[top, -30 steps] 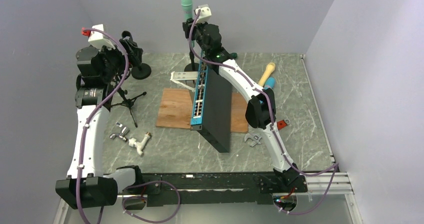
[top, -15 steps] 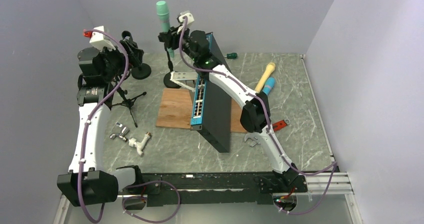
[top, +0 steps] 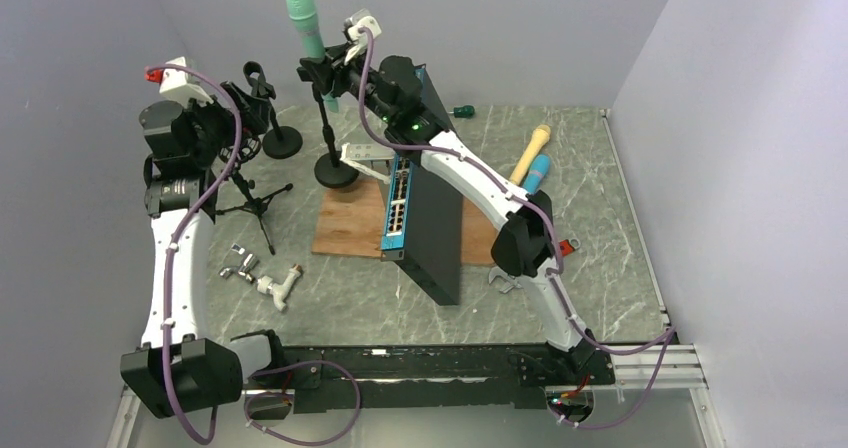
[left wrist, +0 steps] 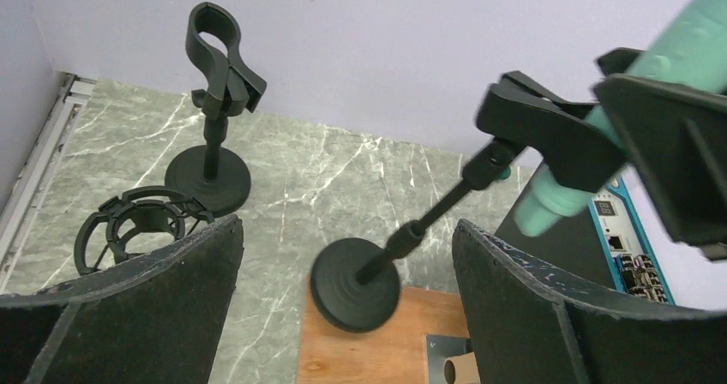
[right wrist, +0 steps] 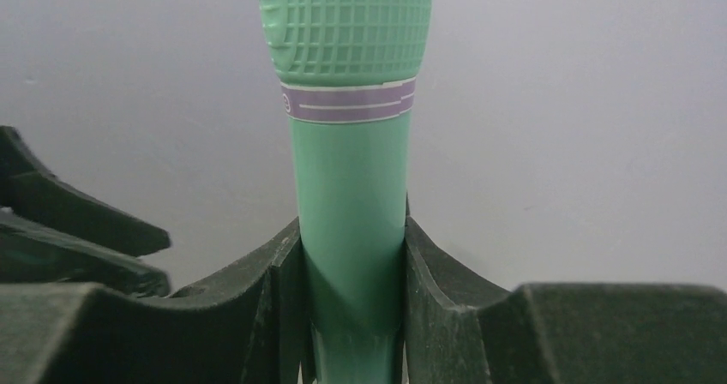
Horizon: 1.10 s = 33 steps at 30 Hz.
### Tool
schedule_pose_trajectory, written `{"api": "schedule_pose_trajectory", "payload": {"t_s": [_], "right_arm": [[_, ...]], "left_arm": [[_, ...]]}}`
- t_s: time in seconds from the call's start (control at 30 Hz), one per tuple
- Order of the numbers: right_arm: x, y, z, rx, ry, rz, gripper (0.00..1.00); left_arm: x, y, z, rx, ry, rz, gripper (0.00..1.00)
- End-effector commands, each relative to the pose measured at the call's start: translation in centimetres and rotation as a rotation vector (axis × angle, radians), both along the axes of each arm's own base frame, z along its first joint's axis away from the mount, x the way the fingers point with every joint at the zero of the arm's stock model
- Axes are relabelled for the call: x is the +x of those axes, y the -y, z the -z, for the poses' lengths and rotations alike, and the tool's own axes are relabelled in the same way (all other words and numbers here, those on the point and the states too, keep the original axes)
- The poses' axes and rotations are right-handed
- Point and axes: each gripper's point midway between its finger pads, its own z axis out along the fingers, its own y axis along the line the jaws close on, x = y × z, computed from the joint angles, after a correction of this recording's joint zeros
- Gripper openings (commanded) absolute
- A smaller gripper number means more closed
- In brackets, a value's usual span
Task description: Remove the microphone from the stand
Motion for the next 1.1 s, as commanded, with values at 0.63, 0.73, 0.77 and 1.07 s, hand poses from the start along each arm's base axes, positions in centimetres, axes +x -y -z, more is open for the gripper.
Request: {"api": "schedule_pose_trajectory", "payload": {"t_s": [0.63, 0.73, 0.77, 1.07], "right_arm": [[-23.2, 4.2, -6.2, 0.042, 0.078, -0.733, 0.00], [-25.7, 4.9, -5.5, 0.003, 0.108, -0.794, 0.00], [-26.5, 5.4, -5.1, -0.002, 0.129, -0.811, 0.00], [-30.6, 7.8, -0.9, -0.065, 0.201, -0.950, 0.00]], "left_arm": [[-7.8, 1.7, -3.1, -0.373, 0.122, 0.085, 0.94], [-9.3, 3.2, -1.8, -0.308, 0.123, 0.164, 0.94], [-10.0, 3.7, -1.5, -0.282, 0.128, 0.190, 0.94], [-15.6, 10.7, 4.0, -0.154, 0.177, 0.577, 0.93]]}}
